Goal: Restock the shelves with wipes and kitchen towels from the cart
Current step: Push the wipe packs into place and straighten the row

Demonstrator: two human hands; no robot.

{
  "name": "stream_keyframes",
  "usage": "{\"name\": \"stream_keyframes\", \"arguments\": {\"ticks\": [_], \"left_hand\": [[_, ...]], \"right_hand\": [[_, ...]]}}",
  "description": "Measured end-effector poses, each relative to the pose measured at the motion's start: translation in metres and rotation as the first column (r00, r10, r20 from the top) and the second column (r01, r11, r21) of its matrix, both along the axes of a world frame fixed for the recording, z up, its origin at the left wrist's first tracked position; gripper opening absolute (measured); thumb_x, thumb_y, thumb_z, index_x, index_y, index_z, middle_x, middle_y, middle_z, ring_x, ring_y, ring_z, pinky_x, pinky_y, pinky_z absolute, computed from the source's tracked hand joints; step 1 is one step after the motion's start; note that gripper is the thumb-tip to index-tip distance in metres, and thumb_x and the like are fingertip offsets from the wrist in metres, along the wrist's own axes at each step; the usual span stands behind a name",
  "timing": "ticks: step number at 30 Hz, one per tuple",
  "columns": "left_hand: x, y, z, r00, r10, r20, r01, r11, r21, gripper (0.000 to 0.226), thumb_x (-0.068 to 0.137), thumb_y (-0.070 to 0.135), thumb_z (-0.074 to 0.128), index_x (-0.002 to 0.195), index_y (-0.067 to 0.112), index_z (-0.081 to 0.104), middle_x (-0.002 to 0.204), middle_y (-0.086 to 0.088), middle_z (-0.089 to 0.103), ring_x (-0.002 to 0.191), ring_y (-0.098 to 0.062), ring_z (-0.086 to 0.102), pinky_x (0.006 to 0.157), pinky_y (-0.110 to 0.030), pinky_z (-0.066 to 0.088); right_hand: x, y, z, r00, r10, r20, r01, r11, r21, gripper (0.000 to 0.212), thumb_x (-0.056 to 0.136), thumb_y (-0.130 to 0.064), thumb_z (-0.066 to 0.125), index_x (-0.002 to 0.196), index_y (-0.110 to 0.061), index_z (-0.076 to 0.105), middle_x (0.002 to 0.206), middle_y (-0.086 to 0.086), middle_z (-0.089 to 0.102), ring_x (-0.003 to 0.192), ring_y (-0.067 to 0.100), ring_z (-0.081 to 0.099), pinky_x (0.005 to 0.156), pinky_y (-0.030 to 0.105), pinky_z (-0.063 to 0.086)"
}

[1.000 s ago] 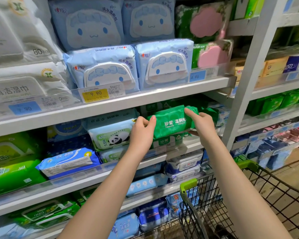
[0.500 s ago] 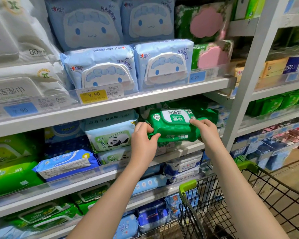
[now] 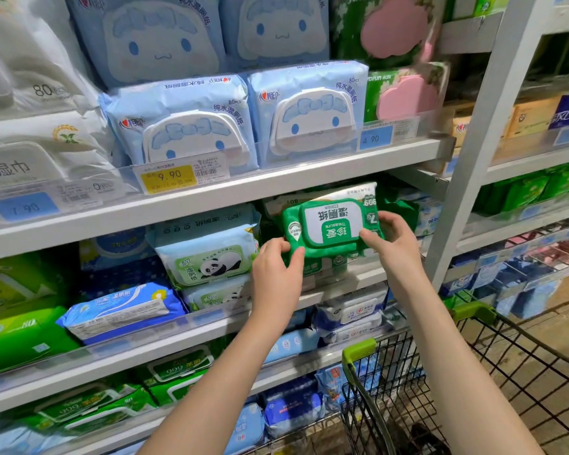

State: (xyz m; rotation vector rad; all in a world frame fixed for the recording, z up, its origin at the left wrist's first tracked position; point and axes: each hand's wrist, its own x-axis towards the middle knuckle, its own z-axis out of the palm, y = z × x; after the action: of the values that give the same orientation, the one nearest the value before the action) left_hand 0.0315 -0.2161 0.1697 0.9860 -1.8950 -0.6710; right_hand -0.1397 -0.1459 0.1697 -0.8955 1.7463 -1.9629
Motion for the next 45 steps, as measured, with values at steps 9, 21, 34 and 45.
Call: {"name": "stream_keyframes", "arguments": {"ticks": [9, 21, 34, 45], "left_hand": [[-0.005, -0.008, -0.005, 0.978, -0.018, 0.206, 0.001, 0.997, 0.082, 0.048, 0.097, 0.025, 0.049, 0.139, 0.003, 0.042, 0.149, -0.011, 0.036, 0.139, -0.023, 0.028, 0.116, -0.039, 0.022], [-0.007, -0.003, 0.003, 0.954, -0.002, 0.301, -0.011, 0.999, 0.043, 0.072, 0.094, 0.021, 0.053, 0.150, 0.005, 0.012, 0.155, -0.011, 0.015, 0.143, -0.024, 0.015, 0.117, -0.034, 0.017], [-0.004, -0.003, 0.023, 0.985, -0.016, 0.172, -0.011, 0.988, 0.156, 0.085, 0.088, 0.031, 0.059, 0.152, 0.023, 0.005, 0.151, -0.004, 0.023, 0.120, -0.030, 0.048, 0.097, -0.048, 0.045], [0.000, -0.004, 0.030, 0.994, -0.108, 0.034, 0.098, 0.971, 0.217, 0.065, 0.088, 0.018, 0.063, 0.140, 0.019, 0.025, 0.116, -0.003, 0.049, 0.087, -0.009, 0.052, 0.077, -0.025, 0.041]], "right_hand": [[0.003, -0.035, -0.002, 0.994, 0.005, -0.109, -0.003, 1.000, 0.019, 0.037, 0.085, -0.005, 0.068, 0.119, -0.011, 0.053, 0.113, -0.006, 0.056, 0.106, 0.004, 0.051, 0.093, 0.020, 0.041], [0.004, -0.052, -0.006, 0.967, -0.025, -0.254, 0.057, 0.991, 0.122, 0.038, 0.088, -0.021, 0.067, 0.122, -0.012, 0.053, 0.128, 0.005, 0.056, 0.122, 0.018, 0.049, 0.098, 0.026, 0.038], [0.009, -0.023, -0.024, 0.989, 0.099, 0.111, -0.092, 0.994, -0.066, 0.026, 0.087, -0.016, 0.068, 0.108, -0.028, 0.059, 0.122, 0.004, 0.060, 0.113, 0.021, 0.058, 0.093, 0.037, 0.051], [0.012, -0.001, -0.020, 0.889, 0.204, 0.410, -0.056, 0.937, -0.345, 0.085, 0.066, -0.013, 0.081, 0.140, -0.009, 0.040, 0.120, 0.008, 0.062, 0.111, 0.020, 0.062, 0.083, 0.019, 0.053]]}}
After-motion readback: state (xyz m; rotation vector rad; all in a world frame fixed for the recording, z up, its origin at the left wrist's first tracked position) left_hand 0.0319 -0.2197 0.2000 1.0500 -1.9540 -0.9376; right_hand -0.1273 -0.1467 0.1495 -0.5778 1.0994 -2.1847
